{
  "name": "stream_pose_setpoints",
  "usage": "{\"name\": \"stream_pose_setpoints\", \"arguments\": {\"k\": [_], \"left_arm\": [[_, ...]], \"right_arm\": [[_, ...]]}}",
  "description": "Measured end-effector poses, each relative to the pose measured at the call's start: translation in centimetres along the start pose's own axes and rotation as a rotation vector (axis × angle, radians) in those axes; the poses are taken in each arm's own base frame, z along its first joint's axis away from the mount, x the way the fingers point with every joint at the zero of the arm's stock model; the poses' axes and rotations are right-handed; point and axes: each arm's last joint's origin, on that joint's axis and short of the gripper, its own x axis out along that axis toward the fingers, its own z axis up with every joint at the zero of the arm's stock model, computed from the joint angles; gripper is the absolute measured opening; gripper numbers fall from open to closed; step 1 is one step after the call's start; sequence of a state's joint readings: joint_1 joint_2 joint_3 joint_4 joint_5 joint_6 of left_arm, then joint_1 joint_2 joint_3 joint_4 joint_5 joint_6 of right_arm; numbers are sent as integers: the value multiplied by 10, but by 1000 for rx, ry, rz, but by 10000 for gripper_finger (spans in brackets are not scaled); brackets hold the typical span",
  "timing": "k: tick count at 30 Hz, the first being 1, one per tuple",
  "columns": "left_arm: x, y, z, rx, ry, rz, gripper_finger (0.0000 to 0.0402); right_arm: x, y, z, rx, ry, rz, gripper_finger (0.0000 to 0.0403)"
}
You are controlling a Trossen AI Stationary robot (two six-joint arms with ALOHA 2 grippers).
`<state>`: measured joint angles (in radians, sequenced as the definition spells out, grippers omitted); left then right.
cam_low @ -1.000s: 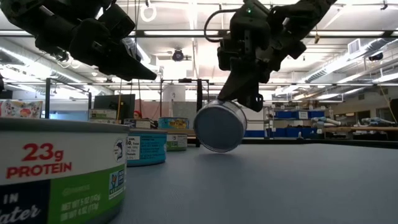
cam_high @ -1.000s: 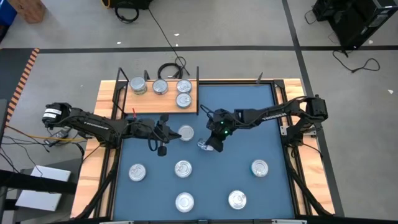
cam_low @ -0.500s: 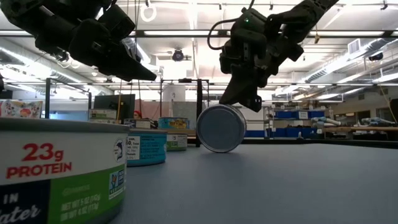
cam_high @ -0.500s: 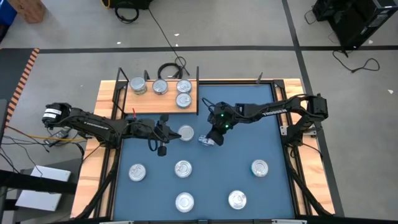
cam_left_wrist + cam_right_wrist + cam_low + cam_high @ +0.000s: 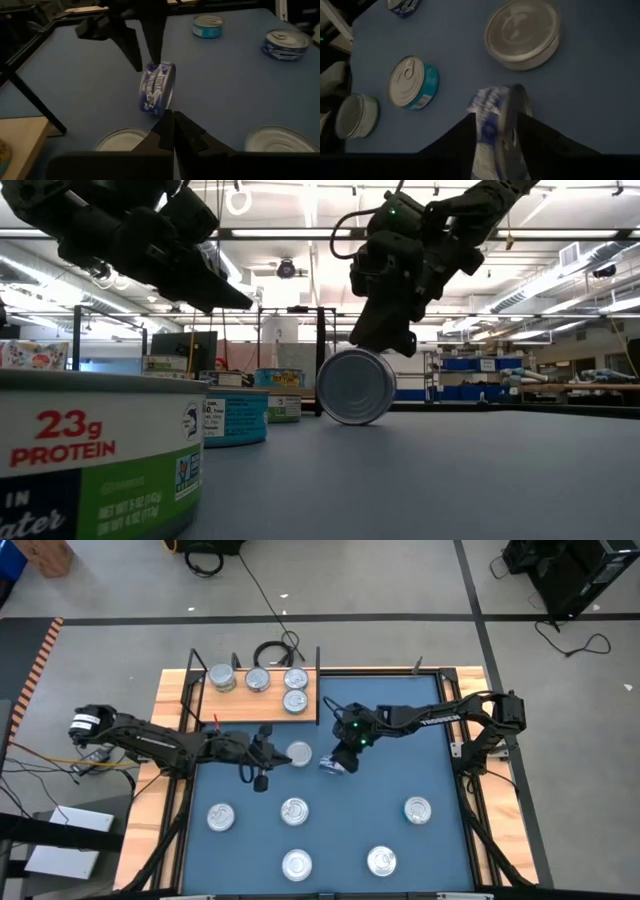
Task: Stack canned seafood by type on shelf
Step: Stack the blue tuna can on top of the blue tuna can on the shelf
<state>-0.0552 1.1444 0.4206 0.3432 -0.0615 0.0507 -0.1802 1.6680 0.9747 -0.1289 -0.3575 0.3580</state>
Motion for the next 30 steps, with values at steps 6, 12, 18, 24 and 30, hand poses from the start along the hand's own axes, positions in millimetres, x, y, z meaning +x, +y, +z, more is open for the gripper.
{"name": "stream_pose_setpoints", "arguments": {"k": [6, 12, 18, 24, 30], "left_arm": [[13, 0, -3, 22, -8, -10, 2], [36, 4, 10, 40, 6, -33, 4], [54, 10, 31, 121, 36, -53, 5], [68, 11, 47, 178, 119, -75, 31], [82, 10, 48, 181, 168, -83, 107]], "right_arm": [[-1, 0, 2, -14, -16, -42, 189], [-14, 7, 5, -34, -46, -40, 206], [-37, 15, -1, -66, -22, -149, 207], [-55, 35, -11, -138, -9, -234, 208], [-59, 52, -19, -191, -12, -261, 207]]}}
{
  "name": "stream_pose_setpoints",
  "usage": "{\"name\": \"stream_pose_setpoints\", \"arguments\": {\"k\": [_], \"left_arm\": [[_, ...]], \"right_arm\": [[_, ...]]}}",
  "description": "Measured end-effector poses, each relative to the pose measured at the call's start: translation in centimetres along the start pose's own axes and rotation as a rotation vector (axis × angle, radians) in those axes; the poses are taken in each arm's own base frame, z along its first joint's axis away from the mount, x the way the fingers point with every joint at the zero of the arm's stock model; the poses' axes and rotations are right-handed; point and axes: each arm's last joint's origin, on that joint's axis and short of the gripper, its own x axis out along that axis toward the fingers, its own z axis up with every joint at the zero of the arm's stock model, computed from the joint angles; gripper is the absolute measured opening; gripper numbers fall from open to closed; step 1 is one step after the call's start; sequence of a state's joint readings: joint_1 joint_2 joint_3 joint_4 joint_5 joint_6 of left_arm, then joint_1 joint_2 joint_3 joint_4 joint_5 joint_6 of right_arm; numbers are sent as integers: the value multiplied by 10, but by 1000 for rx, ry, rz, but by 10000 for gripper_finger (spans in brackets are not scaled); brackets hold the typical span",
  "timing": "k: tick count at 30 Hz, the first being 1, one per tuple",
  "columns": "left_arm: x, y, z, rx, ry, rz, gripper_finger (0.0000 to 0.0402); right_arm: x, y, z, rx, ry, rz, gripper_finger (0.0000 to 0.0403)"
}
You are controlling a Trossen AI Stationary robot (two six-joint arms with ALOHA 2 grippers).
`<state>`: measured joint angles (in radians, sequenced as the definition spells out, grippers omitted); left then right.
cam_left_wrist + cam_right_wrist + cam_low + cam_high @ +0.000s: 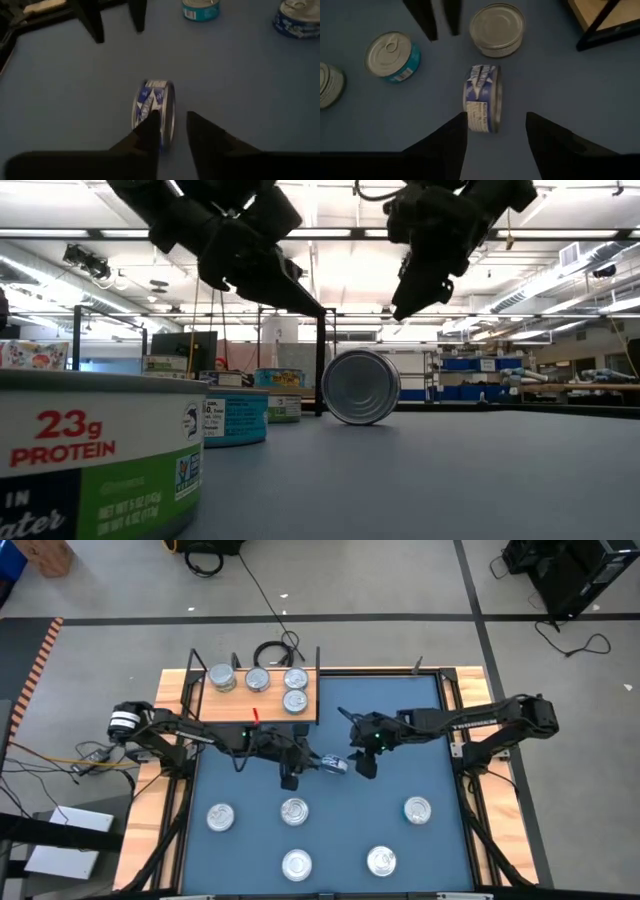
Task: Stack canned seafood by type on shelf
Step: Stack the blue tuna can on top of the blue tuna can on the shelf
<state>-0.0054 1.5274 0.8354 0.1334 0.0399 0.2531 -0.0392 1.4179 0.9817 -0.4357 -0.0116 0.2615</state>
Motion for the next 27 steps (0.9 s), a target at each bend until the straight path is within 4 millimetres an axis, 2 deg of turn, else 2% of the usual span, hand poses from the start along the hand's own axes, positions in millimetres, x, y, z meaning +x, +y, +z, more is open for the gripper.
{"name": "stream_pose_setpoints", "arguments": {"k": [6, 11, 18, 27], "left_arm": [[8, 2, 3, -3, 33, -6, 187], [17, 8, 3, -12, 48, -9, 230], [39, 14, -3, 16, 109, 15, 253], [47, 23, -3, 16, 115, 21, 256]], "right_arm": [[2, 9, -6, -23, 25, -32, 208], [3, 10, -8, -13, 28, -28, 207], [7, 10, -9, -11, 34, -37, 207], [7, 14, -10, -26, 38, -27, 207]]}}
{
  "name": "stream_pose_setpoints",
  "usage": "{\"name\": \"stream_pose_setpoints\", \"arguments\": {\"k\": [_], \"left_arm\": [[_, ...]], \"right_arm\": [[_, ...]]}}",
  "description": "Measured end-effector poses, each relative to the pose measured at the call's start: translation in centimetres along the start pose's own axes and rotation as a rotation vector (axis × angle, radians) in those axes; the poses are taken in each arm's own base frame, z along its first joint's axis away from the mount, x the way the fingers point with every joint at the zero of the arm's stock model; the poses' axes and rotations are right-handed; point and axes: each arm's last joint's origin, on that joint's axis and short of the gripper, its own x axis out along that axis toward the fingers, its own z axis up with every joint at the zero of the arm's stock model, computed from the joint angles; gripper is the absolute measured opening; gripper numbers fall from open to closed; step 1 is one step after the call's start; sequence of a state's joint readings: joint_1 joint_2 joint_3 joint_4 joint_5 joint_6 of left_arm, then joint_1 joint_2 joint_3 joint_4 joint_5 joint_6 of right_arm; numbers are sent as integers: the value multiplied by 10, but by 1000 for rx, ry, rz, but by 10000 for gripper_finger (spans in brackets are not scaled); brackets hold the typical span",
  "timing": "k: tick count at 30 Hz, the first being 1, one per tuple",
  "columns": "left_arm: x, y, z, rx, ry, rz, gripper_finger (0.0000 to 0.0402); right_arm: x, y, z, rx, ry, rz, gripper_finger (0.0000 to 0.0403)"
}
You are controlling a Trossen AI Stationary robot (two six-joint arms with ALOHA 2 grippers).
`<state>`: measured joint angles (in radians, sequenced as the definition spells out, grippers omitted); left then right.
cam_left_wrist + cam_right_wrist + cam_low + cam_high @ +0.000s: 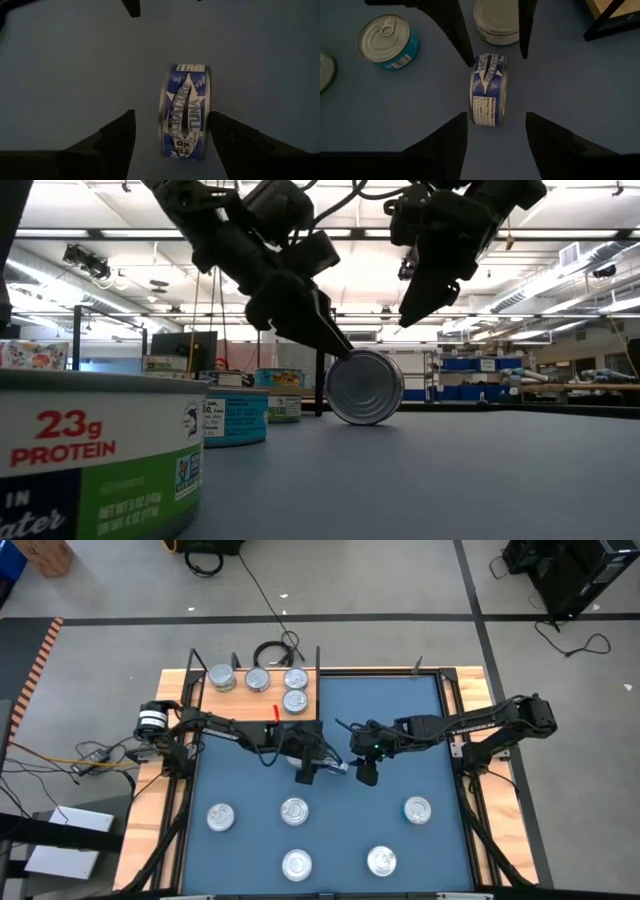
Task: Stack canned seafood by type on shelf
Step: Stack the blue tuna can on top of the blue tuna can on the shelf
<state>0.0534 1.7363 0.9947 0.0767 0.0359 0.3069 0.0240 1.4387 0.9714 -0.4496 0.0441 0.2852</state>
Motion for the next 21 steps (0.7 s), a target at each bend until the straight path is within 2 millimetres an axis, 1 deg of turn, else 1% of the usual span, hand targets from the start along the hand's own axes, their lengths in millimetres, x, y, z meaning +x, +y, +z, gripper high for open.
{"name": "stream_pose_setpoints", "arguments": {"k": [6, 10, 14, 21], "left_arm": [[0, -1, 1, 25, -17, -53, 255], [7, -2, -4, 73, -2, -58, 255], [14, -3, -8, 80, 1, -58, 255], [15, -3, -8, 80, -5, -57, 248]], "right_arm": [[0, 2, 0, -19, -2, 5, 206], [0, 2, 0, -23, -6, 6, 206], [0, 3, 0, -26, -6, 8, 206], [0, 3, 0, -31, -6, 8, 206]]}}
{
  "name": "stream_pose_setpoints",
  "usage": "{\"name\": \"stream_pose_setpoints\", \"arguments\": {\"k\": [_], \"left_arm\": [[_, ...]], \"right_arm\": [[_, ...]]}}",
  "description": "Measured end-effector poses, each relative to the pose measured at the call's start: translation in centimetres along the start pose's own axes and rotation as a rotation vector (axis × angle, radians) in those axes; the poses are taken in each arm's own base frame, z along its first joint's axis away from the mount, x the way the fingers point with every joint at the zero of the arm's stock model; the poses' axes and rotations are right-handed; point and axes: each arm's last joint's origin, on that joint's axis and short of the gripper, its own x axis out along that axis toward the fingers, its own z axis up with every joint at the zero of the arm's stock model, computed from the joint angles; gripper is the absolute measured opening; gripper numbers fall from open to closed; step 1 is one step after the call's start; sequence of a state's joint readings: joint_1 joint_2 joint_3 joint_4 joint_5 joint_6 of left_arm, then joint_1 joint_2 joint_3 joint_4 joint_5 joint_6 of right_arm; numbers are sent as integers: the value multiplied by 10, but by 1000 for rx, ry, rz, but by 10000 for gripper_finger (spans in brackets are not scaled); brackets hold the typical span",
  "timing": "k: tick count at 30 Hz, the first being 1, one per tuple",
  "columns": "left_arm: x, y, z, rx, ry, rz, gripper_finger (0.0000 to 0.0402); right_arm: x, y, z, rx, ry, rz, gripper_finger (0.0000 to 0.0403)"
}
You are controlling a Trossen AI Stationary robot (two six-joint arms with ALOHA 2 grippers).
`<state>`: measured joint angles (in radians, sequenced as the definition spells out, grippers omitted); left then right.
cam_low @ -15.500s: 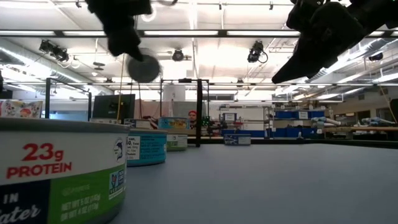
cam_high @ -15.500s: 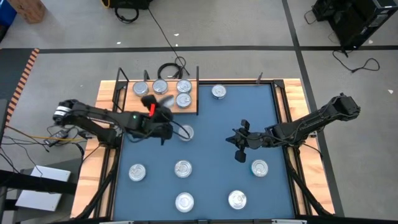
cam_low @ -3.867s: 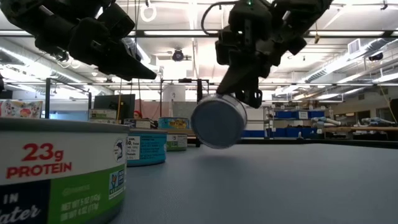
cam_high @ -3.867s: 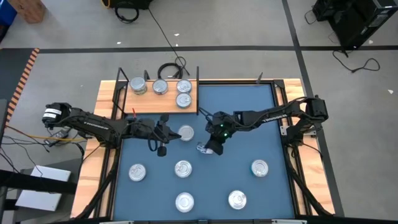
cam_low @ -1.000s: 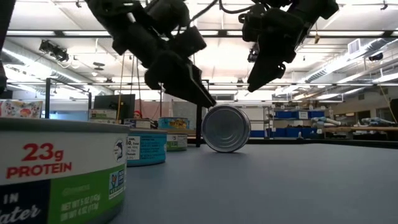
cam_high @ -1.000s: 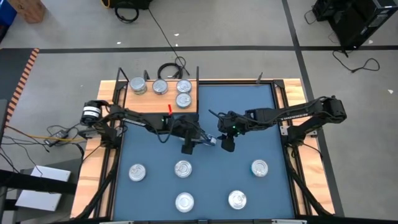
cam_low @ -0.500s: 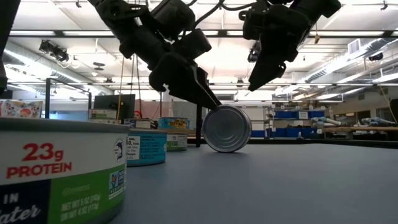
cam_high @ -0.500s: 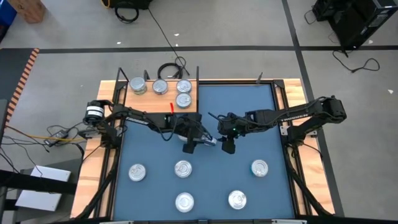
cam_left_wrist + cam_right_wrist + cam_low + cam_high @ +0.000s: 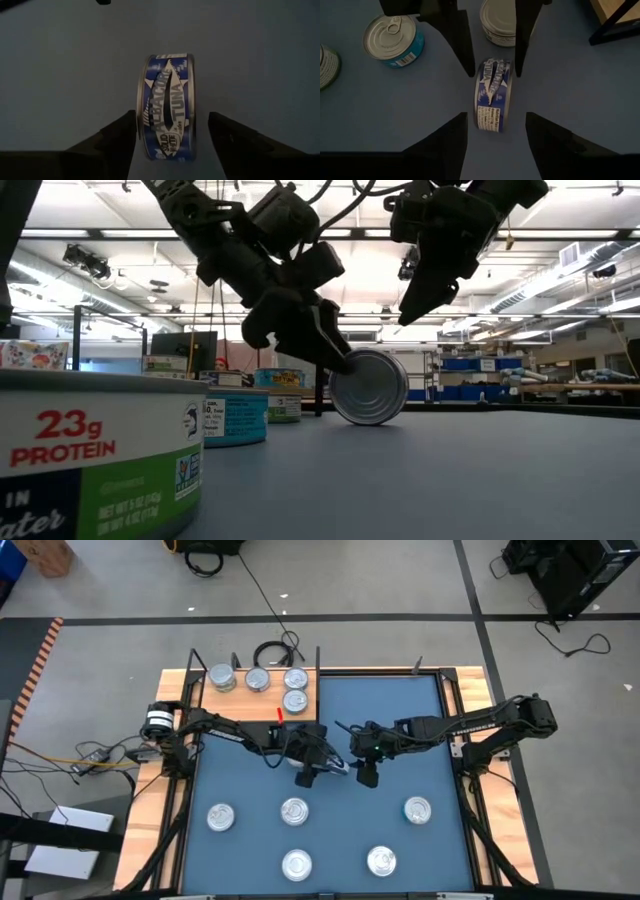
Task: Stack canned seafood by type on shelf
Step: Stack the blue tuna can on top of the blue tuna can on the shelf
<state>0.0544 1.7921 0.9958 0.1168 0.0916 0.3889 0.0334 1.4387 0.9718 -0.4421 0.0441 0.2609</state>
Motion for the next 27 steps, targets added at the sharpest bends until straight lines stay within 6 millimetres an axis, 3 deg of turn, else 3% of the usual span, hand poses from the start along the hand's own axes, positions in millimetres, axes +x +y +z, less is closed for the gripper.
{"name": "stream_pose_setpoints", "arguments": {"k": [8, 14, 20, 27], "left_arm": [[9, -1, -3, -1, -28, -21, 190], [5, 1, 0, 1, -18, 37, 148], [-15, -1, 13, 19, 12, 159, 148], [-59, -14, 36, 80, 80, 380, 148]], "right_arm": [[0, 0, 0, -2, -3, 1, 206], [0, 0, 0, -2, -2, 1, 206], [0, 2, -1, -8, 11, 2, 206], [-1, 7, -3, -25, 12, -1, 206]]}}
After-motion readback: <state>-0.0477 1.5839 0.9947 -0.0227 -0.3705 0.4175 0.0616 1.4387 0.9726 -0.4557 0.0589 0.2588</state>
